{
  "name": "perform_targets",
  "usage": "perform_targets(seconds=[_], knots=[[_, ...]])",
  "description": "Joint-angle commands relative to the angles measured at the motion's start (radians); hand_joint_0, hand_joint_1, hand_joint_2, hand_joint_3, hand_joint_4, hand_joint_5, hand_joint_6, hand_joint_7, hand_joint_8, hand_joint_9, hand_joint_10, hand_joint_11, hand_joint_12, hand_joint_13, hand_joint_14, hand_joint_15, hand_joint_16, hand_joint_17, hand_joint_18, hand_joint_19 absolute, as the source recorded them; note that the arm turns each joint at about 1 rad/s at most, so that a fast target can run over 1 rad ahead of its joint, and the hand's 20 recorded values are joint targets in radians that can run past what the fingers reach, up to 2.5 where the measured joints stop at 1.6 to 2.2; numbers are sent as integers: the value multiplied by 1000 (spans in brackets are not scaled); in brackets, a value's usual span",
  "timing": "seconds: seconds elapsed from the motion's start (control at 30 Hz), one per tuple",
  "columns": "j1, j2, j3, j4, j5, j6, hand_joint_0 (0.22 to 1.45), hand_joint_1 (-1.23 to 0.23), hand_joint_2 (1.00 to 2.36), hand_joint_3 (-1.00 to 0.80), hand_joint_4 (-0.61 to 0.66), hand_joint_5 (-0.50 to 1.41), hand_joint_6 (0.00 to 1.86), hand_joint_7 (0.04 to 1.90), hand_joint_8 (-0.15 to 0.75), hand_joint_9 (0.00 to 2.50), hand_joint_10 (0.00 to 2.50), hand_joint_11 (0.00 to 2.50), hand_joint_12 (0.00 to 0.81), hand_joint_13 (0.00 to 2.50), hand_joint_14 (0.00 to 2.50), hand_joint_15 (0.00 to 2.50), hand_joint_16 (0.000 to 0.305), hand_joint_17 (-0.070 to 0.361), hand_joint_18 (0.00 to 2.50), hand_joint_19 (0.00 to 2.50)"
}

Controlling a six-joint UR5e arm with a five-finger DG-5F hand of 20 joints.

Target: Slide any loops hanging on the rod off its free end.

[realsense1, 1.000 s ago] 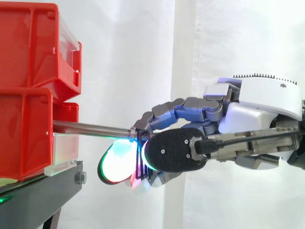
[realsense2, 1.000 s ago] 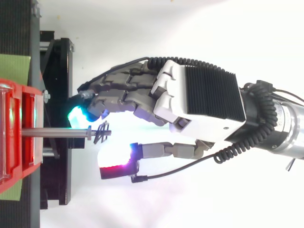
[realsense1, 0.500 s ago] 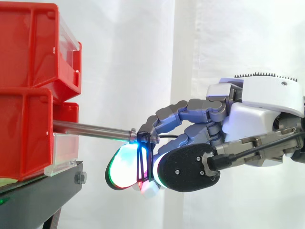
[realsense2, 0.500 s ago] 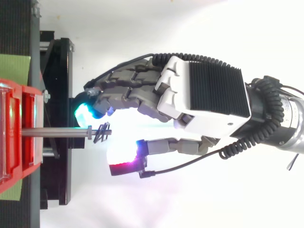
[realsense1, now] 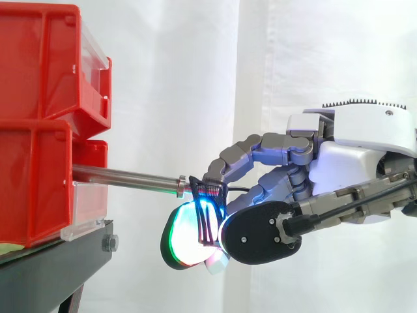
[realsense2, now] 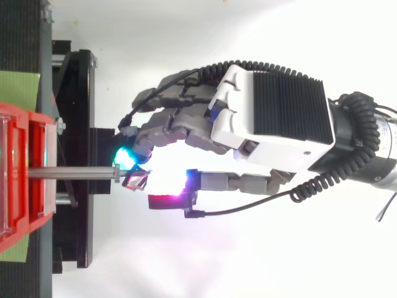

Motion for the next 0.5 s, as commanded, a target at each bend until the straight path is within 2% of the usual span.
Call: perform_targets(seconds=[0.0,0.17,0.33,0.47], knots=[[0,0,0,-1,0,0,596,-758,1018,-23,64,-184,965,643,303,745,21,666,397,619,11,292,56,126,650,289],[0,-1,0,-1,0,0,589,-765,1014,-43,76,-172,959,648,319,774,21,675,411,637,11,294,59,132,672,282],[-2,0,0,-1,0,0,581,-741,1015,-95,16,-148,949,794,316,815,23,677,407,652,11,301,58,130,677,293],[0,0,0,-1,1,1,585,-735,1016,-80,-24,-146,949,808,316,817,19,686,407,657,13,304,58,130,684,292]])
